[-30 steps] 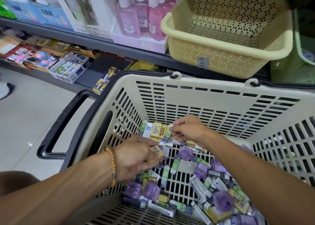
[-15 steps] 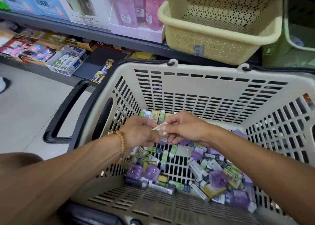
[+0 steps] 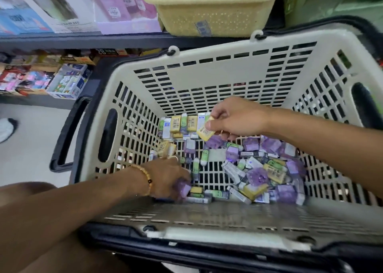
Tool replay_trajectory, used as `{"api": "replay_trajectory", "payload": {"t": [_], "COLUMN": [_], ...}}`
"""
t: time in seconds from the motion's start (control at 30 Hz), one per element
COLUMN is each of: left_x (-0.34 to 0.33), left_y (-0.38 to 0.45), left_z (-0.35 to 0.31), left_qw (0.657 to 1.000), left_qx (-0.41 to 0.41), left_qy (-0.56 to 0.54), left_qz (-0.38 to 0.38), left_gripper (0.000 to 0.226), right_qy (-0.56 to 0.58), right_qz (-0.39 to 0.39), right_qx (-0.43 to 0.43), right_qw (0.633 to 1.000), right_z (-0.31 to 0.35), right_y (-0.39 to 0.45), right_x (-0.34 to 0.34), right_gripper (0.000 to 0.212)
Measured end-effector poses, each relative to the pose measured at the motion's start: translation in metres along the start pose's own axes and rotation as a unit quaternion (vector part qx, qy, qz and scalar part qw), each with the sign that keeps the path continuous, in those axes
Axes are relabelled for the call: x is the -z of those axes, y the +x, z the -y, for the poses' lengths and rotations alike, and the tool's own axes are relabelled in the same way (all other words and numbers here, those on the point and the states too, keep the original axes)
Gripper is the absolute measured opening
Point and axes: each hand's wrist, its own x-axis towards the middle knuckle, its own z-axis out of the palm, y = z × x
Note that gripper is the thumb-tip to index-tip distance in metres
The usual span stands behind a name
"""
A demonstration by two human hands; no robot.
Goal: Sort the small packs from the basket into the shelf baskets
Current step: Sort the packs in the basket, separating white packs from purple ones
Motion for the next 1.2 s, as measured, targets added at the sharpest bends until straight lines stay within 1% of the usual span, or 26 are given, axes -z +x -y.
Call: {"api": "replay_trajectory", "payload": {"t": [0.1, 0.2, 0.3, 0.4, 0.47, 0.5, 0.53, 0.57, 0.6, 0.63, 0.67, 0.73, 0.77, 0.83, 0.9, 1.0, 1.03, 1.13, 1.2], "left_x": [0.001, 0.007, 0.020, 0.032, 0.036, 0.035, 0.033, 0.031, 0.029, 0.025, 0.019, 0.006, 0.000, -0.007, -0.005, 0.001, 0.002, -0.003, -0.001], "left_y": [0.001, 0.003, 0.004, 0.013, 0.025, 0.031, 0.036, 0.038, 0.039, 0.038, 0.035, 0.028, 0.025, 0.024, 0.024, 0.025, 0.024, 0.026, 0.026], "left_z": [0.002, 0.006, 0.008, 0.002, -0.008, -0.012, -0.013, -0.012, -0.008, -0.002, 0.004, 0.012, 0.013, 0.013, 0.012, 0.010, 0.009, 0.008, 0.006], "left_qw": [0.997, 0.982, 0.943, 0.915, 0.887, 0.878, 0.886, 0.914, 0.949, 0.976, 0.991, 0.999, 0.999, 0.999, 0.999, 0.996, 0.994, 0.994, 0.994], "left_qx": [-0.013, 0.007, 0.033, 0.038, 0.038, 0.038, 0.034, 0.022, 0.006, -0.009, -0.018, -0.015, -0.016, -0.025, -0.026, 0.002, 0.010, 0.003, -0.001], "left_qy": [-0.070, -0.187, -0.331, -0.401, -0.460, -0.476, -0.460, -0.401, -0.308, -0.209, -0.125, -0.017, 0.012, 0.022, 0.003, -0.066, -0.086, -0.092, -0.090], "left_qz": [-0.019, -0.035, -0.010, -0.009, -0.021, -0.025, -0.035, -0.051, -0.062, -0.056, -0.032, 0.027, 0.034, 0.023, 0.026, 0.063, 0.063, 0.050, 0.066], "left_gripper": [0.041, 0.039, 0.047, 0.050, 0.049, 0.048, 0.048, 0.049, 0.051, 0.053, 0.059, 0.082, 0.089, 0.091, 0.091, 0.091, 0.090, 0.081, 0.076], "right_qy": [-0.003, -0.004, -0.004, 0.000, -0.001, 0.001, 0.002, 0.001, 0.001, 0.001, 0.002, -0.002, -0.003, 0.000, 0.003, 0.001, -0.001, -0.001, 0.001], "right_qz": [0.004, -0.004, -0.018, -0.024, -0.023, -0.022, -0.022, -0.021, -0.021, -0.021, -0.020, -0.019, -0.019, -0.021, -0.021, -0.020, -0.019, -0.021, -0.023], "right_qx": [0.006, 0.007, 0.005, 0.002, -0.002, -0.003, -0.004, -0.004, -0.005, -0.005, -0.006, -0.007, -0.008, -0.010, -0.011, -0.013, -0.014, -0.017, -0.021], "right_qw": [1.000, 1.000, 1.000, 1.000, 1.000, 1.000, 1.000, 1.000, 1.000, 1.000, 1.000, 1.000, 1.000, 1.000, 1.000, 1.000, 1.000, 1.000, 1.000], "right_z": [0.002, 0.002, 0.000, -0.002, -0.003, -0.003, -0.003, -0.003, -0.004, -0.004, -0.004, -0.004, -0.004, -0.005, -0.004, -0.007, -0.008, -0.011, -0.012], "right_y": [0.000, 0.002, 0.003, 0.003, 0.004, 0.004, 0.004, 0.004, 0.004, 0.004, 0.004, 0.005, 0.005, 0.006, 0.007, 0.006, 0.006, 0.007, 0.008], "right_x": [0.001, 0.005, 0.008, 0.006, 0.004, 0.003, 0.002, 0.001, 0.001, 0.001, 0.001, 0.001, 0.001, 0.001, 0.001, 0.001, 0.000, 0.001, 0.001], "right_gripper": [0.024, 0.023, 0.023, 0.025, 0.024, 0.023, 0.022, 0.021, 0.020, 0.020, 0.021, 0.023, 0.025, 0.027, 0.027, 0.025, 0.024, 0.025, 0.026]}}
